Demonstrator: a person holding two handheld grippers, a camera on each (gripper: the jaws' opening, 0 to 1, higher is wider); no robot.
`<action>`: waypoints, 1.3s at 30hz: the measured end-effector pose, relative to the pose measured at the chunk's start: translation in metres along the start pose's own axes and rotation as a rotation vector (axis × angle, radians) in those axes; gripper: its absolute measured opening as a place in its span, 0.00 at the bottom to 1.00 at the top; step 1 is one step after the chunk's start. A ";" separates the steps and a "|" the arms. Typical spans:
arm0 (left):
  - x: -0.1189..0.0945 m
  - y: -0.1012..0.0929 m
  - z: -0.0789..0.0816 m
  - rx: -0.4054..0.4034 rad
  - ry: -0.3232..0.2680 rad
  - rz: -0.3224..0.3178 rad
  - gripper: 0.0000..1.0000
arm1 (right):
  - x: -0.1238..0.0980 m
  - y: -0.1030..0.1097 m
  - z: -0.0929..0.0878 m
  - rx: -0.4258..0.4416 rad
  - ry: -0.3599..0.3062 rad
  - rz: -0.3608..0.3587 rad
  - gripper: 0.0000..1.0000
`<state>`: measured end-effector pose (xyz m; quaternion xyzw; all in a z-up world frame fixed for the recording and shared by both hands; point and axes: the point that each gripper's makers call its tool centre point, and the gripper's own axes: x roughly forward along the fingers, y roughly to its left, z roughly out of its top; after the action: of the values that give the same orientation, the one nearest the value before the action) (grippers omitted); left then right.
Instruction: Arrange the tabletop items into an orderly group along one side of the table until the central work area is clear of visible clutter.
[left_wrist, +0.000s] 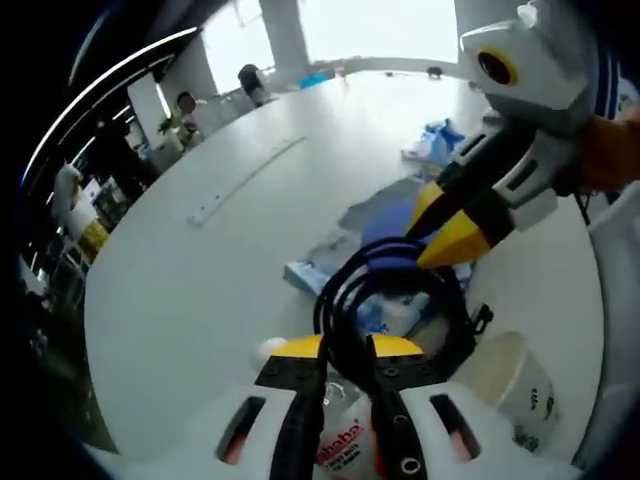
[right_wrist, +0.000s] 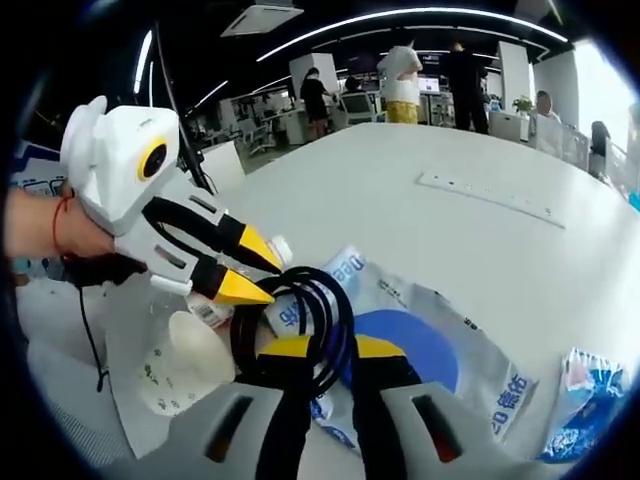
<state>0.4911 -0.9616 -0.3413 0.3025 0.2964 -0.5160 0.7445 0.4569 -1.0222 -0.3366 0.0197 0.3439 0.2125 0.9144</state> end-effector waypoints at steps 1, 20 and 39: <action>0.000 0.001 0.000 0.003 0.002 0.003 0.09 | 0.001 0.000 -0.001 0.001 0.001 0.004 0.09; 0.003 0.001 -0.002 0.130 0.024 0.067 0.01 | 0.004 -0.003 -0.005 -0.004 0.011 -0.023 0.02; 0.002 0.002 -0.001 0.053 0.021 0.062 0.00 | 0.002 -0.005 -0.004 0.026 -0.001 -0.027 0.01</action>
<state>0.4931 -0.9617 -0.3432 0.3366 0.2807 -0.4971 0.7489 0.4579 -1.0259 -0.3418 0.0270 0.3463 0.1955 0.9171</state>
